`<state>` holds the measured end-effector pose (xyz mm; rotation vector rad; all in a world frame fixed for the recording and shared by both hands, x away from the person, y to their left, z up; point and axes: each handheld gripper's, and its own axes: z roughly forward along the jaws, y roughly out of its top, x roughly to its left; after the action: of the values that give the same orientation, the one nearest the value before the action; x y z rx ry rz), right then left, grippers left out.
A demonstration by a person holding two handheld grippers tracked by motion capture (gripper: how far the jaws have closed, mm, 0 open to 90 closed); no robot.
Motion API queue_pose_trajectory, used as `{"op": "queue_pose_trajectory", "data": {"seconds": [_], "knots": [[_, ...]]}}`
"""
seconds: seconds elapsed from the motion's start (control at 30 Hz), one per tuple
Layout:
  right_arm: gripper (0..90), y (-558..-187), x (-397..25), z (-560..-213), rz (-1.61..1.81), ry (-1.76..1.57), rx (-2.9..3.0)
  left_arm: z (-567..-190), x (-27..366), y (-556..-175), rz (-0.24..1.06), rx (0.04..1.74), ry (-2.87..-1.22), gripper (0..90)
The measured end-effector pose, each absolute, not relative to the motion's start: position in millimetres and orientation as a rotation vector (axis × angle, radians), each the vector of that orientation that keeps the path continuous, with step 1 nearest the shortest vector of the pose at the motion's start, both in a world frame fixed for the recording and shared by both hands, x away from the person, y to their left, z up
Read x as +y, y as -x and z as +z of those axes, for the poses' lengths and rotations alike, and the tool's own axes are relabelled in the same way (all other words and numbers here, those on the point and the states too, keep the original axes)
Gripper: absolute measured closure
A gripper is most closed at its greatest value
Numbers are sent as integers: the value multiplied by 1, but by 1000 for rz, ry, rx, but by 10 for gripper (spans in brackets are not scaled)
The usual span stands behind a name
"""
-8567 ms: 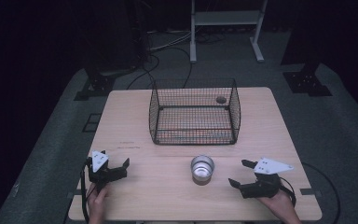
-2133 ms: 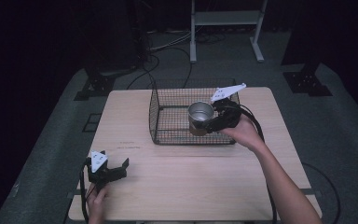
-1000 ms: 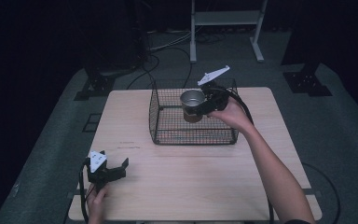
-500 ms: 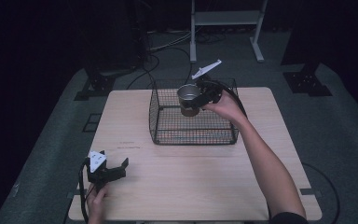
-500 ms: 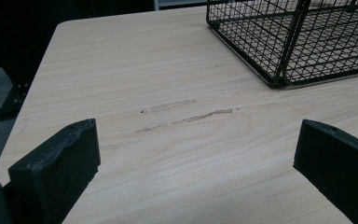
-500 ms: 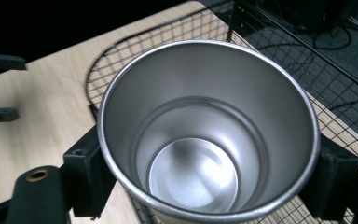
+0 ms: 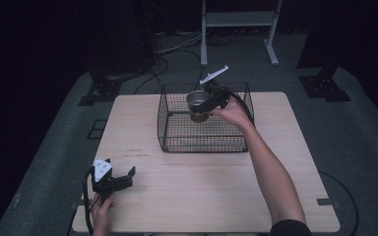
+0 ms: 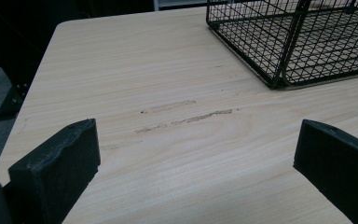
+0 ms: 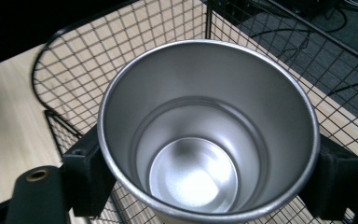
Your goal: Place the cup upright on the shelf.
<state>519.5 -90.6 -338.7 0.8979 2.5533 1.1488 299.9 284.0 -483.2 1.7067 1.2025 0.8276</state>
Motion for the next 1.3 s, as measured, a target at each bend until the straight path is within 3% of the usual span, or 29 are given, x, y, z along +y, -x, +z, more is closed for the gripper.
{"op": "queue_pose_trajectory", "data": {"seconds": [1.3], "knots": [[178, -544, -87, -398, 980, -1026, 2618, -483, 284, -299, 824, 1201, -1708, 0]]}}
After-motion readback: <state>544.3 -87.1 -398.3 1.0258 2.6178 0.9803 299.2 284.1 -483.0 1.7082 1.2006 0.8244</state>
